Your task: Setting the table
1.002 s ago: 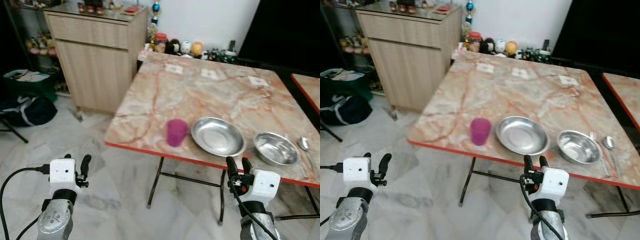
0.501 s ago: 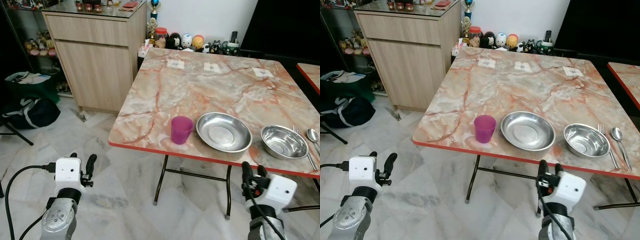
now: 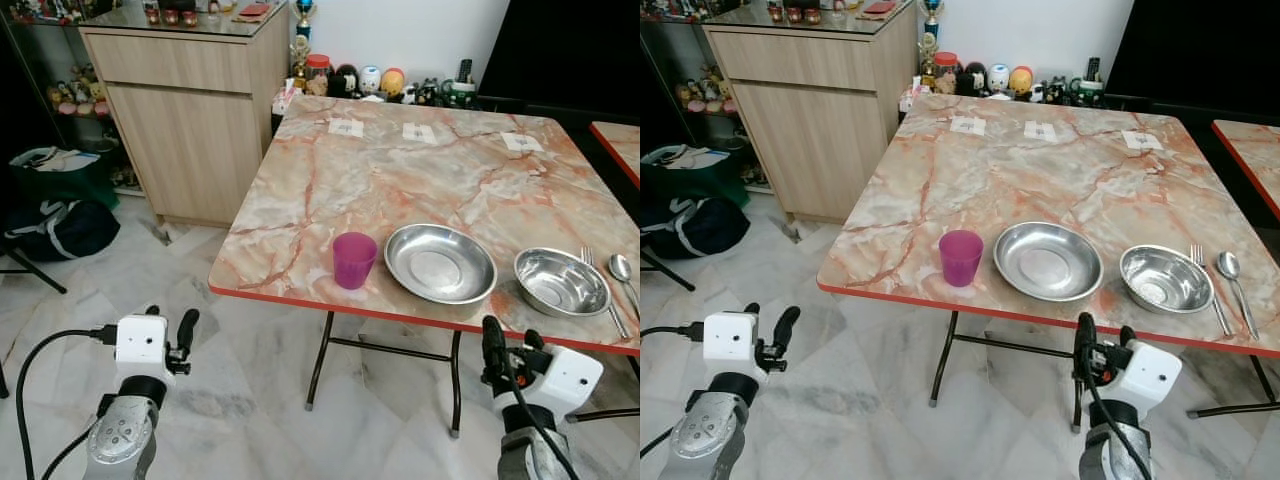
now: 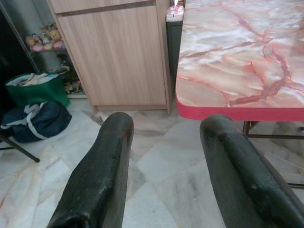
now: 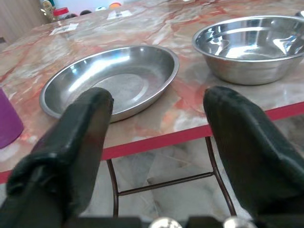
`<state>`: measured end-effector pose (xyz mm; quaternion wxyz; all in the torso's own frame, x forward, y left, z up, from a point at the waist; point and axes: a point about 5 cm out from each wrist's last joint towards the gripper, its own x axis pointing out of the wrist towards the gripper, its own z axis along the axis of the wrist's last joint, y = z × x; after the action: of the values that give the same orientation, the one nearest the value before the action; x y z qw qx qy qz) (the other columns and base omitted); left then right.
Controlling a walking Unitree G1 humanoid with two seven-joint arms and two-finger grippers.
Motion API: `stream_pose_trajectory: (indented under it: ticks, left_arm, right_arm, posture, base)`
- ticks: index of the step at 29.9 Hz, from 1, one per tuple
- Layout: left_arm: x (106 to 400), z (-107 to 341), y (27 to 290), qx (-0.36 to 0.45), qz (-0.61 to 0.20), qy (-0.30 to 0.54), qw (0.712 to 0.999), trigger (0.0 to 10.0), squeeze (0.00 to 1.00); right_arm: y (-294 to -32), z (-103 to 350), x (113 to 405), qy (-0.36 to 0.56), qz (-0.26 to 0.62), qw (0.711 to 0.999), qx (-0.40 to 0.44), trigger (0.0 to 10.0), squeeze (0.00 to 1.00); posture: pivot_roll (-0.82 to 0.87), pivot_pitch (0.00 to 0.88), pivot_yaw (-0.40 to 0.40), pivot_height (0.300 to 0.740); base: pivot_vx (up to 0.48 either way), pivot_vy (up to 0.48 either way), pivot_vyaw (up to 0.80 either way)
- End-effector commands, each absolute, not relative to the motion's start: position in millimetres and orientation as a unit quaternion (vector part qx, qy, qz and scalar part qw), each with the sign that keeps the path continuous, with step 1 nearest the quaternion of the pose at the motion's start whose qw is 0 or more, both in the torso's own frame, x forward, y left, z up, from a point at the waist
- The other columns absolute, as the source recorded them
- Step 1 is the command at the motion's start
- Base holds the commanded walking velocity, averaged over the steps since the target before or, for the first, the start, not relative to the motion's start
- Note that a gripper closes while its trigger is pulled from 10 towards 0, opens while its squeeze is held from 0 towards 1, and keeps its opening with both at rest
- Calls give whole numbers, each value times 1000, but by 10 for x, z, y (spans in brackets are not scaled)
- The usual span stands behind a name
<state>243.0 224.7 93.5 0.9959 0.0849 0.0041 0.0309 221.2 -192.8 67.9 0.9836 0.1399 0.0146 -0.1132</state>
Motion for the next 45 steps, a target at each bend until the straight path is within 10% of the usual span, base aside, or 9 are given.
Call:
stream_pose_trajectory:
  ticks: [1, 11, 28, 45]
  left_arm:
    - [2427, 948, 2207, 90, 24, 1, 996, 10000, 0]
    - [2402, 915, 2260, 86, 33, 5, 996, 10000, 0]
    - [1428, -518, 2928, 113, 79, 385, 912, 10000, 0]
    - [1663, -530, 2755, 105, 48, 357, 927, 10000, 0]
  right_arm:
    - [-1918, 672, 2224, 15, -114, 984, 139, 10000, 0]
    - [-1928, 655, 2232, 20, -115, 983, 141, 10000, 0]
    - [-1898, 669, 2282, 13, -122, 982, 144, 10000, 0]
    - [-1861, 668, 2267, 8, -115, 984, 135, 10000, 0]
  posture:
    - [129, 0, -60, 740]
    - [128, 0, -59, 740]
    - [143, 11, -56, 740]
    - [125, 0, -44, 740]
  base:
    - [0, 0, 0]
    - [0, 0, 0]
    - [0, 0, 0]
    - [273, 0, 0]
